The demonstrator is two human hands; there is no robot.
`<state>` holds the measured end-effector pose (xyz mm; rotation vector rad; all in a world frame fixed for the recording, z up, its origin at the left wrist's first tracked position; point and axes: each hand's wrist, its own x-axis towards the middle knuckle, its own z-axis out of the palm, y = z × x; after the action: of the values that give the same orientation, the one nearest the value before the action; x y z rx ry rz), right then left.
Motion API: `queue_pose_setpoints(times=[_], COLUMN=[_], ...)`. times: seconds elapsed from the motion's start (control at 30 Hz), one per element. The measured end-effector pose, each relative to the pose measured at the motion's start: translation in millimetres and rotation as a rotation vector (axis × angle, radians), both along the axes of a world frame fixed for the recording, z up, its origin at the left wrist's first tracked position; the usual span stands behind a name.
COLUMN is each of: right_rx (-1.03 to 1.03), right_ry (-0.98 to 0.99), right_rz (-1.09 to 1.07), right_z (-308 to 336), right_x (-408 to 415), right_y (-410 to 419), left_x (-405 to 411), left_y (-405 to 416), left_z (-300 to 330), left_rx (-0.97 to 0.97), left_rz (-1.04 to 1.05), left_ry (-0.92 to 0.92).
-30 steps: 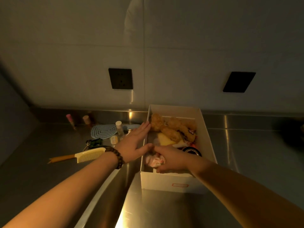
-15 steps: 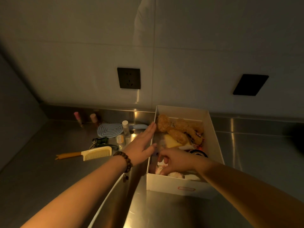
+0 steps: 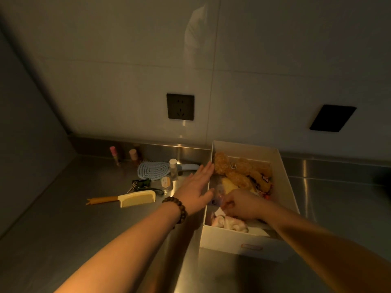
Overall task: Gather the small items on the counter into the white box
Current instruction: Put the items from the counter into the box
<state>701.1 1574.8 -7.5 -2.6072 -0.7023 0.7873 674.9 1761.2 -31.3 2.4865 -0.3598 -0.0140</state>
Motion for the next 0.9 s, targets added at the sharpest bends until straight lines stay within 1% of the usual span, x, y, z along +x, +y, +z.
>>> queue_pose_setpoints(times=[0.07,0.13,0.2,0.27,0.3,0.4,0.5,0.57,0.63,0.73,0.8,0.9], right_rx=[0.114,0.235,0.364,0.457,0.471,0.452,0.349,0.29,0.227,0.214,0.238,0.279], right_ry=[-0.064,-0.228,-0.337,-0.35,-0.344,-0.31,-0.281,-0.228,-0.208,-0.233,-0.242,-0.21], right_rz=[-0.156,-0.25,-0.288,-0.291,-0.288,-0.273,-0.279,-0.299,-0.29,-0.303,-0.346,-0.399], right_z=[16,31,42,46,46,35,15,-1,-17,-37,-49,-57], right_x=[1,2,5,8,10,21,35,44,54,63,65,66], right_y=[10,24,41,65,78,121,159,175,186,199,206,214], left_x=[-1,-5,-9,-11,-12,-13,-9,-3,3,11,17,27], left_y=[3,13,31,55,68,107,137,152,167,195,215,241], left_z=[0,-2,-6,-11,-15,-29,-44,-51,-54,-57,-58,-59], left_rx=[0.04,0.006,-0.03,-0.002,0.021,0.104,0.184,0.188,0.131,0.02,-0.06,-0.207], left_rz=[0.027,0.105,0.219,0.312,0.351,0.433,0.442,0.456,0.531,0.732,0.843,0.926], left_ry=[-0.024,-0.04,-0.086,-0.129,-0.13,-0.085,-0.028,-0.04,-0.126,-0.227,-0.226,-0.157])
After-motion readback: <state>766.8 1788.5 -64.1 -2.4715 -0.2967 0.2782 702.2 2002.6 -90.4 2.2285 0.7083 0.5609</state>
